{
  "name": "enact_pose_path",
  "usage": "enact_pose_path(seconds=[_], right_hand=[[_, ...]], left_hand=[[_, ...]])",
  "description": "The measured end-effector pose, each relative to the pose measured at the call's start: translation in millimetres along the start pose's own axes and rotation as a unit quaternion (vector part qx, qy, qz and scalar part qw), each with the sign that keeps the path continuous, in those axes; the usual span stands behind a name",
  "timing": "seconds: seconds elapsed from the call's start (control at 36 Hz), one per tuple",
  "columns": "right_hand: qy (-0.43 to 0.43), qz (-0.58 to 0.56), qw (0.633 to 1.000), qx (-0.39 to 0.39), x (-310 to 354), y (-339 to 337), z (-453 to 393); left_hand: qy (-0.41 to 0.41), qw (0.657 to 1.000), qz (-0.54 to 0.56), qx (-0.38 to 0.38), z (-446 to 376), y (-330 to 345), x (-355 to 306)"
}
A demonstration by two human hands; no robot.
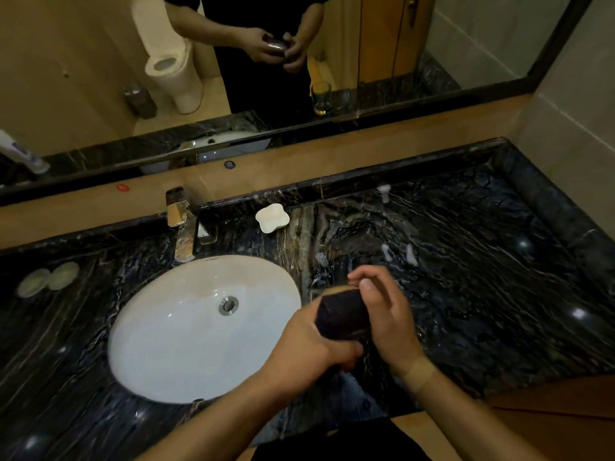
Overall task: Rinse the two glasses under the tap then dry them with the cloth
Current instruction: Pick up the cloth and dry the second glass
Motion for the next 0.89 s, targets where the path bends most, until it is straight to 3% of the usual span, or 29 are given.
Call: enact_pose_path(seconds=[0.08, 0.11, 0.17, 0.25, 0.28, 0.31, 0.36, 0.39, 0.42, 0.47, 0.5, 0.53, 0.58, 0.69, 0.78, 0.83, 0.89], right_hand=[[0.119, -0.043, 0.992, 0.010, -14.9, 0.4, -1.0], [0.185, -0.059, 0.980, 0.031, -24.5, 2.4, 0.7], [0.322, -0.078, 0.939, 0.091, -42.6, 7.9, 10.0], [0.435, -0.030, 0.881, 0.180, -56.3, 11.9, 26.4], [0.449, -0.012, 0.872, 0.196, -58.5, 11.3, 28.9], [0.455, -0.004, 0.866, 0.205, -59.8, 10.4, 30.5], [0.445, -0.030, 0.867, 0.220, -58.8, 11.7, 31.3], [0.424, -0.063, 0.876, 0.221, -56.2, 13.3, 29.5], [0.390, -0.103, 0.890, 0.212, -52.4, 14.2, 26.1], [0.293, -0.147, 0.929, 0.170, -45.5, 11.7, 19.1], [0.235, -0.138, 0.951, 0.148, -41.2, 8.8, 16.8], [0.176, -0.114, 0.969, 0.130, -36.3, 6.6, 15.2], [0.061, -0.047, 0.993, 0.094, -27.6, 2.4, 14.0], [-0.037, 0.025, 0.999, 0.012, -17.1, -6.7, 11.0], [-0.021, 0.029, 0.999, -0.040, -11.4, -9.8, 10.5], [0.006, 0.009, 0.998, -0.065, -10.8, -11.1, 9.5], [0.075, -0.017, 0.995, -0.064, -14.3, -9.5, 7.2]], left_hand=[[0.133, 0.961, -0.238, 0.043, -1.5, 3.3, -8.9], [0.165, 0.928, -0.327, 0.065, -0.7, 6.0, -9.1], [0.218, 0.831, -0.500, 0.108, 4.8, 15.2, -7.9], [0.299, 0.699, -0.620, 0.193, 18.5, 28.1, 1.2], [0.310, 0.674, -0.636, 0.212, 21.1, 28.9, 3.2], [0.314, 0.670, -0.635, 0.222, 20.6, 27.8, 3.5], [0.293, 0.712, -0.600, 0.218, 12.3, 20.9, 3.0], [0.262, 0.753, -0.569, 0.200, 6.8, 15.2, 2.3], [0.215, 0.810, -0.516, 0.175, 1.3, 9.3, 0.5], [0.073, 0.949, -0.288, 0.108, -8.4, -4.5, -0.7], [-0.006, 0.987, -0.143, 0.079, -9.7, -7.7, 2.3], [-0.079, 0.995, -0.017, 0.059, -9.4, -6.6, 7.2], [-0.164, 0.978, 0.123, 0.033, -7.6, -3.6, 14.5], [-0.185, 0.966, 0.177, 0.030, -4.0, 3.2, 17.0], [-0.116, 0.988, 0.102, 0.022, -5.9, 5.8, 10.1], [-0.020, 0.999, -0.023, 0.026, -8.0, 5.7, -0.6], [0.090, 0.977, -0.186, 0.043, -8.6, 5.6, -9.1]])
Point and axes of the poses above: each hand's wrist, its own z-axis away from the middle knuckle, its own y-axis out of the palm, x = y × z, the point moved 8 cm from there along -z, towards the middle knuckle, and after that the axes turned 5 degrees about y, right-handed, at the moved point
